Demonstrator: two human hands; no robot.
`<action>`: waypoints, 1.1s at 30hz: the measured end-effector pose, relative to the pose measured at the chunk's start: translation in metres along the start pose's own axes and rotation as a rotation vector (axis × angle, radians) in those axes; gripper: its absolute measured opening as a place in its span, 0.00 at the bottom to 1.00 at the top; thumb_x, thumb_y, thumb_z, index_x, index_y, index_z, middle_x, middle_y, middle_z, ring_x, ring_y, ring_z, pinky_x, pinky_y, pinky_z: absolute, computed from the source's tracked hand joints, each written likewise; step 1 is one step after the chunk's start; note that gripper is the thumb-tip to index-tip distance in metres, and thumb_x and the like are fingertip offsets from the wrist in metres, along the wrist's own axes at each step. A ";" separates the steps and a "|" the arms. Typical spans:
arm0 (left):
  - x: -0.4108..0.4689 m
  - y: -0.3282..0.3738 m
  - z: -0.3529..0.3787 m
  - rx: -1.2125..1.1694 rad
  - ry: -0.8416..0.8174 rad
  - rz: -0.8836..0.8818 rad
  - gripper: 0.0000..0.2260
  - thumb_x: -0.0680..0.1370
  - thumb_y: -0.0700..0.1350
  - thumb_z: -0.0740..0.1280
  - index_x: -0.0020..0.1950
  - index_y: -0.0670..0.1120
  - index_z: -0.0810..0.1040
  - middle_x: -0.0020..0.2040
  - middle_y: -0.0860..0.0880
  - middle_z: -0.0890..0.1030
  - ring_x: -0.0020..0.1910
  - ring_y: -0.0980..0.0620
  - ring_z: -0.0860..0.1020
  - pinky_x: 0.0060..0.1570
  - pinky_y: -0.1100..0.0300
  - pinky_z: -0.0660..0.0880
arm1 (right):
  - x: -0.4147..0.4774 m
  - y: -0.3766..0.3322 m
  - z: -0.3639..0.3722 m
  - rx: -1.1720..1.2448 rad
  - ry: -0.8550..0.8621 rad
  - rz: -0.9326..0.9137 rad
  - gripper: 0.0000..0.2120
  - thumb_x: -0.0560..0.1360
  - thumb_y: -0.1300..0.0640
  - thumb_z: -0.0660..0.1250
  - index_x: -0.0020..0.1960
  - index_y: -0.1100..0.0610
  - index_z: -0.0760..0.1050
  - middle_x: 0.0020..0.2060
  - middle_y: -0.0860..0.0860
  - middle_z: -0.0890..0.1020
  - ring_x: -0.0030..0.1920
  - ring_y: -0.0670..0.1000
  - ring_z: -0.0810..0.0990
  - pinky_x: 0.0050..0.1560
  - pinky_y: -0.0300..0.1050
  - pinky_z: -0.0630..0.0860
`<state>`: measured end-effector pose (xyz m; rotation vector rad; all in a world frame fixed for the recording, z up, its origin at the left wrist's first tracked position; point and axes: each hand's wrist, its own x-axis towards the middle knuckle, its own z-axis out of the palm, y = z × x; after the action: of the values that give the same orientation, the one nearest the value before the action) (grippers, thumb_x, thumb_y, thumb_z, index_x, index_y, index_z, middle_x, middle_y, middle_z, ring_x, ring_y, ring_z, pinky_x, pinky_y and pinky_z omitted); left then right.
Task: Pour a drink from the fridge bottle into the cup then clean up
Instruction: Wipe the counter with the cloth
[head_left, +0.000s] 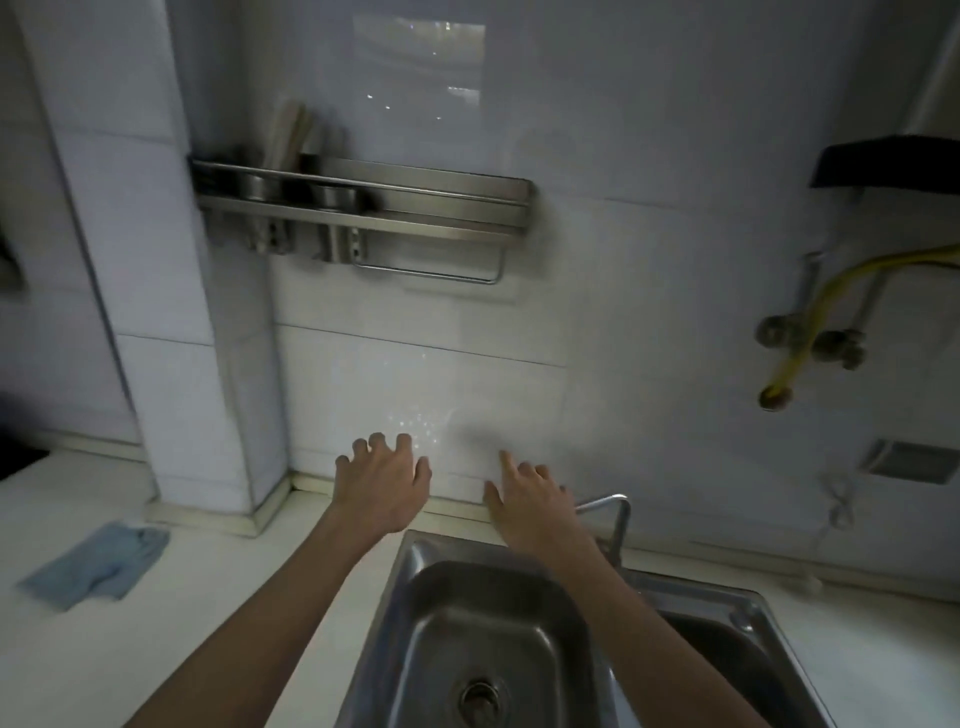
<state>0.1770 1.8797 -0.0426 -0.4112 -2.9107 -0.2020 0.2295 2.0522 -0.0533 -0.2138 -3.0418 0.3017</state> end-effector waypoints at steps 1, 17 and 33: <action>0.000 -0.020 -0.001 0.011 0.004 -0.009 0.19 0.82 0.54 0.50 0.65 0.44 0.70 0.63 0.41 0.74 0.60 0.42 0.74 0.57 0.48 0.71 | 0.004 -0.018 0.005 -0.008 -0.001 -0.003 0.25 0.83 0.43 0.49 0.76 0.53 0.54 0.72 0.56 0.68 0.70 0.59 0.67 0.68 0.61 0.66; -0.039 -0.333 -0.027 0.076 -0.005 -0.368 0.18 0.82 0.54 0.51 0.66 0.45 0.67 0.63 0.42 0.73 0.60 0.42 0.73 0.55 0.51 0.71 | 0.063 -0.322 0.087 -0.025 -0.111 -0.315 0.23 0.83 0.45 0.48 0.75 0.54 0.57 0.67 0.56 0.71 0.67 0.58 0.68 0.63 0.57 0.69; -0.041 -0.524 -0.030 0.141 -0.029 -0.662 0.19 0.82 0.54 0.51 0.65 0.44 0.69 0.64 0.40 0.73 0.62 0.40 0.72 0.59 0.46 0.70 | 0.145 -0.533 0.169 0.091 -0.212 -0.619 0.22 0.83 0.46 0.49 0.73 0.54 0.59 0.63 0.57 0.74 0.64 0.58 0.69 0.59 0.55 0.70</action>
<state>0.0710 1.3651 -0.0782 0.5848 -2.9520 -0.0786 0.0016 1.5235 -0.1024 0.7952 -3.0797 0.4263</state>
